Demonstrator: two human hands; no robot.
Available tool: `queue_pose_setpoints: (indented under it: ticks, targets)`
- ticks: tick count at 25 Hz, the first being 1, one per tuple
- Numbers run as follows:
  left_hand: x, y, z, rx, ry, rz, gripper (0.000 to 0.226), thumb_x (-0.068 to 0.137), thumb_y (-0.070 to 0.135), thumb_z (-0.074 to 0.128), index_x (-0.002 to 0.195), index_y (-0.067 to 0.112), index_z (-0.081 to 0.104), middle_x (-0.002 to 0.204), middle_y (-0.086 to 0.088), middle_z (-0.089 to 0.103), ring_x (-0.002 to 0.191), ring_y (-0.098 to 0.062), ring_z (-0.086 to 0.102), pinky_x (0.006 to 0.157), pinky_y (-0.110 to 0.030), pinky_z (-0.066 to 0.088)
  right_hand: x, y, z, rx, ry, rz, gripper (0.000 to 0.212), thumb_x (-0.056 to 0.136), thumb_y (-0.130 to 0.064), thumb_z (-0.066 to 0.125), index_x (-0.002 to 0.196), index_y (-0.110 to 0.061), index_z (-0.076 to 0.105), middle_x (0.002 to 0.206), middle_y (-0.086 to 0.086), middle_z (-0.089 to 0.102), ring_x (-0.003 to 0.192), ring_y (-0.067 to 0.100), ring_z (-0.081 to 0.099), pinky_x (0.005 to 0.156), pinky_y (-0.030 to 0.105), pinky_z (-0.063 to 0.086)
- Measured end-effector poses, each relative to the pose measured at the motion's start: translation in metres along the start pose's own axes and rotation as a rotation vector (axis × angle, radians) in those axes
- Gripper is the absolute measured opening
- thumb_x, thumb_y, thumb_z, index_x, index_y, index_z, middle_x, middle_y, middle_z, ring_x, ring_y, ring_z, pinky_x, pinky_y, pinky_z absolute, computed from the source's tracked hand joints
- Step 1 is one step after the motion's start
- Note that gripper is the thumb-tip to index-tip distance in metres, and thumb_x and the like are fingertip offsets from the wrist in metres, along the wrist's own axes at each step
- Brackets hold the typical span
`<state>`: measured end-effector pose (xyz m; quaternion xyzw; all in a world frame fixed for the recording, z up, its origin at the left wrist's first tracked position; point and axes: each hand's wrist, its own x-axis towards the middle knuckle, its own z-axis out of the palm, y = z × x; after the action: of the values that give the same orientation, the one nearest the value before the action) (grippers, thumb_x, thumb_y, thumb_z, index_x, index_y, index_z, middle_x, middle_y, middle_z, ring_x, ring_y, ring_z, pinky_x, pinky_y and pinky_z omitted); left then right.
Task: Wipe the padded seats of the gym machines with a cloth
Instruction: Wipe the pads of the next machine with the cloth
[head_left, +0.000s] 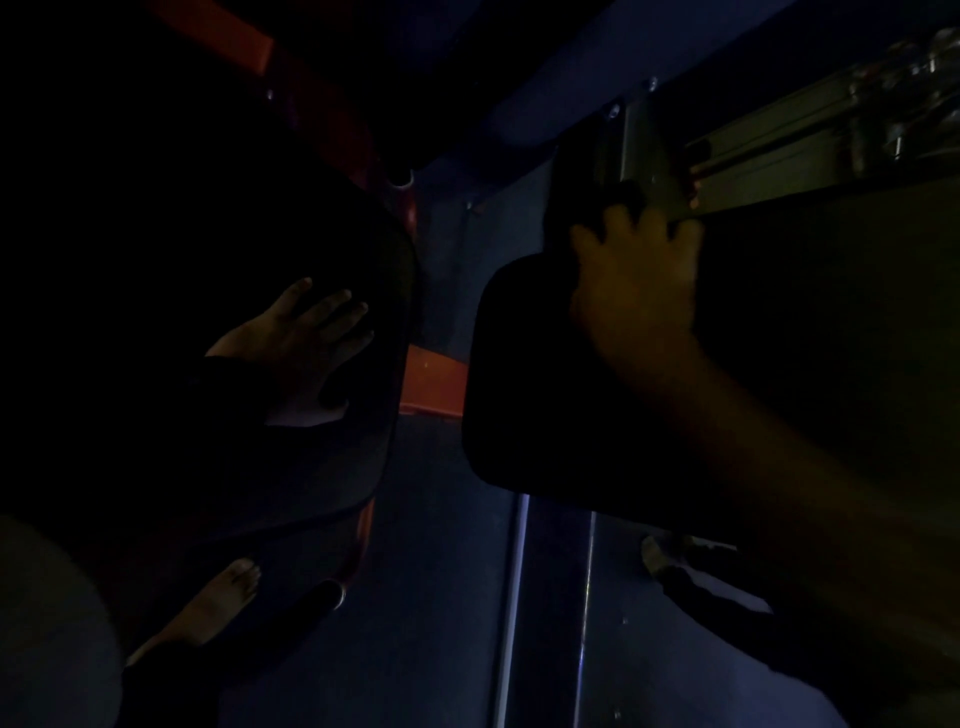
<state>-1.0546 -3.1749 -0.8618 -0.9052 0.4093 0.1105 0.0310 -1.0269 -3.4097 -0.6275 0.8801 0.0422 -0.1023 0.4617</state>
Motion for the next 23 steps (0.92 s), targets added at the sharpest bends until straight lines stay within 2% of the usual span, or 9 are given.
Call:
queue_pose_setpoints:
  ticks: [3, 6, 9, 12, 15, 18, 20, 22, 23]
  targets:
    - [0.001, -0.002, 0.002, 0.014, 0.010, -0.007, 0.093, 0.088, 0.079, 0.026, 0.162, 0.028, 0.005, 0.171, -0.006, -0.002, 0.157, -0.029, -0.003, 0.122, -0.055, -0.005, 0.001, 0.015, 0.003, -0.048, -0.076, -0.165, 0.060, 0.096, -0.044, 0.054, 0.151, -0.029, 0.036, 0.152, 0.010, 0.037, 0.137, 0.039, 0.036, 0.109, 0.052, 0.029]
    - [-0.001, 0.001, 0.002, -0.004, -0.007, -0.005, 0.094, 0.088, 0.080, 0.027, 0.162, 0.028, 0.004, 0.171, -0.006, -0.003, 0.157, -0.028, -0.004, 0.122, -0.054, -0.005, 0.005, 0.022, -0.009, -0.021, -0.013, 0.076, 0.056, 0.096, -0.041, 0.053, 0.149, -0.026, 0.041, 0.150, 0.014, 0.039, 0.136, 0.041, 0.037, 0.109, 0.052, 0.030]
    - [0.002, -0.003, 0.002, -0.003, 0.001, -0.008, 0.094, 0.087, 0.080, 0.027, 0.162, 0.029, 0.004, 0.171, -0.006, -0.003, 0.157, -0.027, -0.005, 0.122, -0.054, -0.005, -0.013, 0.028, -0.006, -0.029, -0.057, -0.188, 0.060, 0.096, -0.046, 0.051, 0.152, -0.028, 0.036, 0.153, 0.011, 0.037, 0.135, 0.039, 0.038, 0.107, 0.050, 0.031]
    - [0.000, 0.001, 0.002, -0.011, 0.023, 0.001, 0.094, 0.087, 0.080, 0.027, 0.162, 0.029, 0.006, 0.171, -0.006, -0.001, 0.157, -0.028, -0.002, 0.122, -0.053, -0.006, -0.022, 0.033, -0.016, 0.065, -0.032, 0.019, 0.061, 0.094, -0.043, 0.054, 0.150, -0.028, 0.036, 0.152, 0.010, 0.038, 0.135, 0.038, 0.037, 0.106, 0.050, 0.031]
    - [0.001, -0.001, 0.001, -0.015, 0.029, -0.013, 0.094, 0.086, 0.080, 0.030, 0.162, 0.029, 0.008, 0.171, -0.005, -0.001, 0.157, -0.027, -0.002, 0.116, -0.050, -0.023, -0.042, 0.024, -0.013, 0.042, -0.077, -0.249, 0.060, 0.097, -0.044, 0.048, 0.152, -0.028, 0.034, 0.155, 0.009, 0.035, 0.137, 0.037, 0.035, 0.107, 0.050, 0.029]
    - [0.001, 0.000, 0.004, -0.049, -0.007, -0.007, 0.095, 0.086, 0.081, 0.028, 0.162, 0.029, 0.005, 0.171, -0.005, -0.002, 0.157, -0.028, -0.004, 0.120, -0.053, -0.016, -0.027, 0.039, -0.030, 0.100, -0.164, 0.050, 0.067, 0.094, -0.047, 0.055, 0.154, -0.032, 0.029, 0.157, 0.009, 0.031, 0.141, 0.037, 0.031, 0.109, 0.053, 0.029]
    - [0.002, -0.001, -0.001, -0.044, -0.052, 0.009, 0.095, 0.087, 0.081, 0.026, 0.162, 0.028, 0.003, 0.171, -0.006, -0.003, 0.157, -0.028, -0.004, 0.122, -0.055, -0.006, -0.052, 0.023, -0.022, 0.041, -0.148, -0.070, 0.069, 0.092, -0.047, 0.058, 0.154, -0.030, 0.031, 0.157, 0.010, 0.031, 0.141, 0.038, 0.031, 0.109, 0.055, 0.029]
    - [-0.001, 0.000, -0.003, -0.011, -0.055, 0.005, 0.095, 0.087, 0.081, 0.026, 0.162, 0.028, 0.002, 0.171, -0.006, -0.004, 0.157, -0.029, -0.005, 0.121, -0.055, -0.006, -0.077, 0.021, -0.027, 0.052, -0.125, -0.259, 0.068, 0.091, -0.046, 0.061, 0.152, -0.031, 0.036, 0.155, 0.007, 0.037, 0.138, 0.036, 0.037, 0.106, 0.053, 0.033]
    - [-0.003, 0.000, -0.004, 0.002, -0.070, 0.000, 0.096, 0.087, 0.082, 0.026, 0.162, 0.028, 0.002, 0.170, -0.006, -0.004, 0.156, -0.029, -0.007, 0.121, -0.055, -0.010, -0.074, 0.030, -0.023, 0.082, -0.107, -0.224, 0.067, 0.091, -0.045, 0.061, 0.152, -0.033, 0.036, 0.155, 0.006, 0.038, 0.137, 0.035, 0.038, 0.106, 0.052, 0.033]
